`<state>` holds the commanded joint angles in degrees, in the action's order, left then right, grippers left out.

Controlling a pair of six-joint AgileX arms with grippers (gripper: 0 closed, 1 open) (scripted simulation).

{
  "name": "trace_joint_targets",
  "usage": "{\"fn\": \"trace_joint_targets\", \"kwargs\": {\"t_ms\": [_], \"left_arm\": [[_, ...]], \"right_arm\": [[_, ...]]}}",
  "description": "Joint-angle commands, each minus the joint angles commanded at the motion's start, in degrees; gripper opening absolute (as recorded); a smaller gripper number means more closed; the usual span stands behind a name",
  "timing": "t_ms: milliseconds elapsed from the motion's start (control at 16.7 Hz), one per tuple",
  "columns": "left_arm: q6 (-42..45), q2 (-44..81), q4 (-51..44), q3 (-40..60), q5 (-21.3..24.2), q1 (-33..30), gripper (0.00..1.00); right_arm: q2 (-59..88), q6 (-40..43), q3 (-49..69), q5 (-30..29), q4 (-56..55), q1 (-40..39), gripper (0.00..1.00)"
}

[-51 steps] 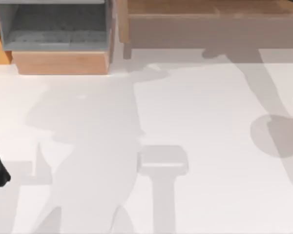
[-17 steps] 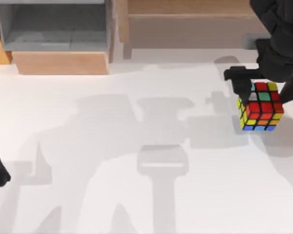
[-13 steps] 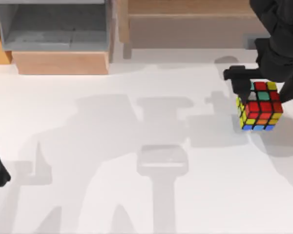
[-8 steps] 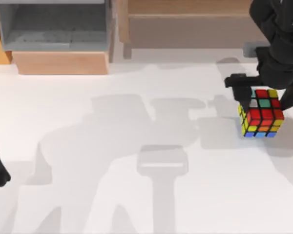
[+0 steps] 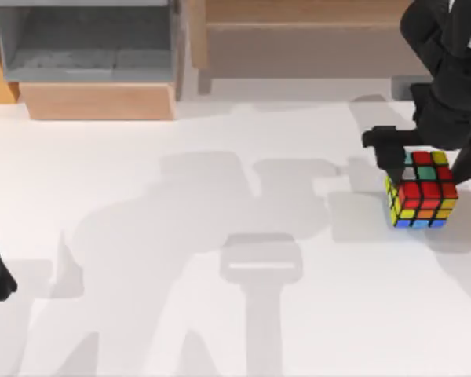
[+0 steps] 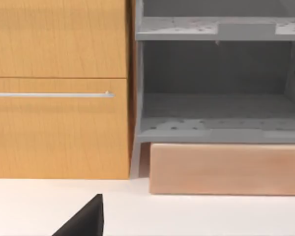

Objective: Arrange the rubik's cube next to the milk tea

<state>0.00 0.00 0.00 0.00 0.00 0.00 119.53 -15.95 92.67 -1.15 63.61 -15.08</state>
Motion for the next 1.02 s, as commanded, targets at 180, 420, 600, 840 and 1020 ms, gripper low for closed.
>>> {"fn": "trace_joint_targets", "kwargs": {"t_ms": [180, 420, 600, 840, 1020], "left_arm": [[0.0, 0.0, 0.0, 0.0, 0.0, 0.0, 1.00], [0.0, 0.0, 0.0, 0.0, 0.0, 0.0, 1.00], [0.0, 0.0, 0.0, 0.0, 0.0, 0.0, 1.00], [0.0, 0.0, 0.0, 0.0, 0.0, 0.0, 1.00], [0.0, 0.0, 0.0, 0.0, 0.0, 0.0, 1.00]], "right_arm": [[0.0, 0.0, 0.0, 0.0, 0.0, 0.0, 0.38], [0.0, 0.0, 0.0, 0.0, 0.0, 0.0, 0.68], [0.0, 0.0, 0.0, 0.0, 0.0, 0.0, 0.90], [0.0, 0.0, 0.0, 0.0, 0.0, 0.0, 1.00], [0.0, 0.0, 0.0, 0.0, 0.0, 0.0, 1.00]]}}
